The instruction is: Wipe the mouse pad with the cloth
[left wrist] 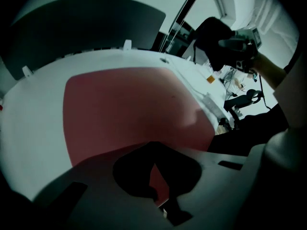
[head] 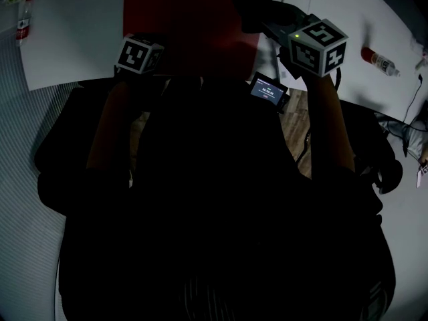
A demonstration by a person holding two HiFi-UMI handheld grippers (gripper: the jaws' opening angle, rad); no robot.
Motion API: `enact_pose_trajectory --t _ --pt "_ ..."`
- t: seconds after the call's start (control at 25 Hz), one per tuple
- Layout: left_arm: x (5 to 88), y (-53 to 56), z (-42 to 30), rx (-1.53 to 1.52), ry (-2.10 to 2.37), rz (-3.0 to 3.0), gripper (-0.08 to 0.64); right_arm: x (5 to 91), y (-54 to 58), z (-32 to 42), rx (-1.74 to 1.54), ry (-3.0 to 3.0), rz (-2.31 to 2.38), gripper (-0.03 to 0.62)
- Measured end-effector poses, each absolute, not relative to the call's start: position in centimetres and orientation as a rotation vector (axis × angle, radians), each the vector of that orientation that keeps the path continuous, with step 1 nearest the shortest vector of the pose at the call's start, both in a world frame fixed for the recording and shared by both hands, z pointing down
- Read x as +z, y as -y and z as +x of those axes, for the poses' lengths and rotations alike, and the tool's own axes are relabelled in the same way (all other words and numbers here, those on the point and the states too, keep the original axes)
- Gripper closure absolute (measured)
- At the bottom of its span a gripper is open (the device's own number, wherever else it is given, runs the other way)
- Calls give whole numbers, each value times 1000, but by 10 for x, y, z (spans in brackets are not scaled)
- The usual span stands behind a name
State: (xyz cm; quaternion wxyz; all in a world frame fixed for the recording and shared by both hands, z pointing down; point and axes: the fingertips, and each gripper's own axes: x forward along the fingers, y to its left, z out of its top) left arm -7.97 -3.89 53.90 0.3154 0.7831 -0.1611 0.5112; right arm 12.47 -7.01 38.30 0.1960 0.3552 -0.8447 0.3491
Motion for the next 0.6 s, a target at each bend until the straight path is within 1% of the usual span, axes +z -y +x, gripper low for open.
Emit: enact_pose_trajectory --t 0.2,0.4,0.6 --pt "569 47 -88 1367 463 2002 555 406 65 115 1006 2327 933 522" --pt "594 48 -96 1531 437 1948 555 426 64 114 1013 2283 896 522" --pt "594 51 -87 1515 447 2008 555 452 64 115 1002 2215 840 522"
